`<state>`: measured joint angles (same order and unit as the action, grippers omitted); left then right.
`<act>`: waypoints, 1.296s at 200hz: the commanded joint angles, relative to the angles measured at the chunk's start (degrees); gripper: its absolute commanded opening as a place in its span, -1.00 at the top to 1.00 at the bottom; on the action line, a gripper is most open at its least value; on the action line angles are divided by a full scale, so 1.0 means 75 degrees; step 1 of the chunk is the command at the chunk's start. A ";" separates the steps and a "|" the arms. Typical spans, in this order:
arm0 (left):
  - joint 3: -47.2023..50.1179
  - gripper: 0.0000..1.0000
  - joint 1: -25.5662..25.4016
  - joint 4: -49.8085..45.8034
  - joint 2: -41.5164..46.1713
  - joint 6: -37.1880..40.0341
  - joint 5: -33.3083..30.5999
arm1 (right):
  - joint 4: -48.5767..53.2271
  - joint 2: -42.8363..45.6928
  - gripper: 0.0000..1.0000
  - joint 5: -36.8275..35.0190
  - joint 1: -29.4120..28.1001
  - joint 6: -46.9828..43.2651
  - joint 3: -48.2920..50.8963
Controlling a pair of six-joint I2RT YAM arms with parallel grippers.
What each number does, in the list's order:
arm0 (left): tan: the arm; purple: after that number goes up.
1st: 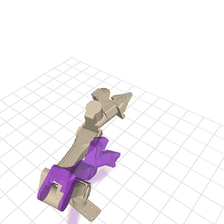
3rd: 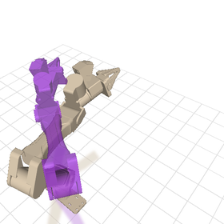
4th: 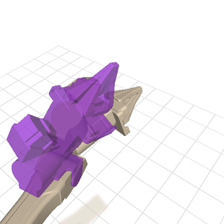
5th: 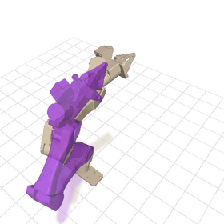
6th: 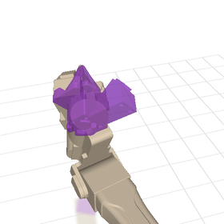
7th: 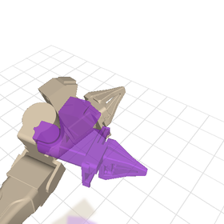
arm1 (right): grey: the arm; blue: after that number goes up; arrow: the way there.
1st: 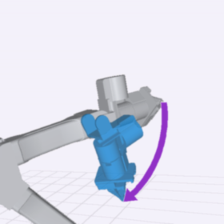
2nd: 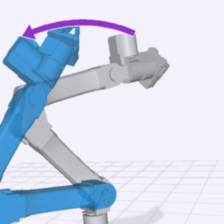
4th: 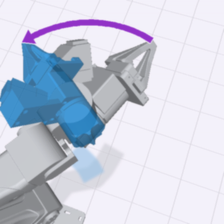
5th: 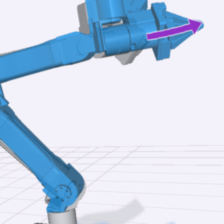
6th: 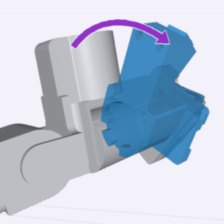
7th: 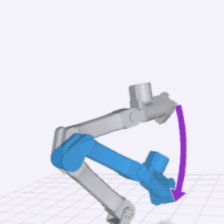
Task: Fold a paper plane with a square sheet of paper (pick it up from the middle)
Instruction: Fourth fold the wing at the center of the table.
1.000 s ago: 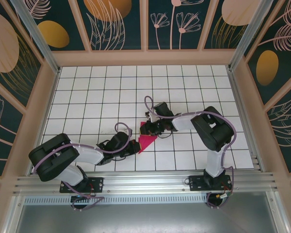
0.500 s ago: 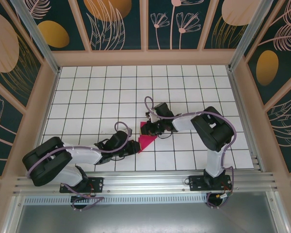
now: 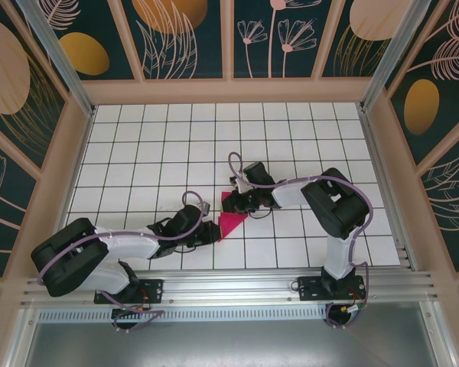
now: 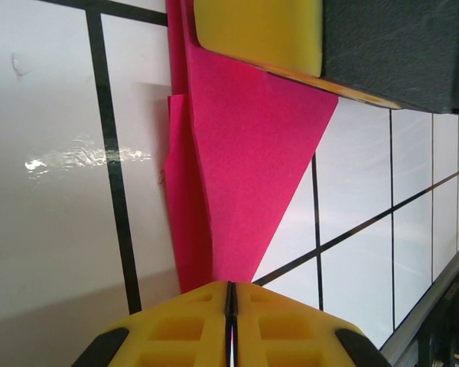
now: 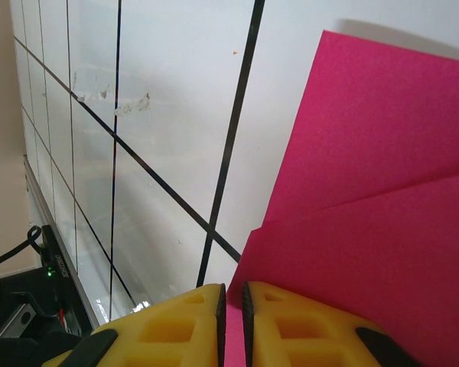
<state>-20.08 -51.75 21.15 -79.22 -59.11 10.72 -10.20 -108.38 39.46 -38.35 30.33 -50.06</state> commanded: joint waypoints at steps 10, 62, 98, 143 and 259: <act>-0.0103 0.76 0.0001 -0.0111 -0.0176 0.0136 0.0224 | 0.0407 -0.0299 0.62 -0.0748 -0.0001 -0.0165 0.0335; -0.0103 0.78 0.0005 -0.0134 -0.0239 0.0204 0.0361 | 0.0410 -0.0309 0.62 -0.0761 0.0010 -0.0143 0.0344; -0.0049 0.87 -0.0002 -0.0180 -0.0475 0.0205 0.0575 | 0.0385 -0.0330 0.62 -0.0785 0.0001 -0.0135 0.0376; 0.0042 0.89 0.0006 -0.0344 -0.0662 0.0241 0.0770 | 0.0434 -0.0335 0.62 -0.0850 -0.0005 -0.0165 0.0360; -0.0129 0.56 0.0006 -0.1347 0.0648 0.0353 0.0359 | 0.0458 -0.0409 0.63 -0.0949 -0.0008 -0.0176 0.0402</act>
<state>-20.05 -51.64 18.72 -79.88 -58.28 14.57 -10.76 -108.36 39.29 -38.35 30.33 -49.74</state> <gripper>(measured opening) 0.201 0.188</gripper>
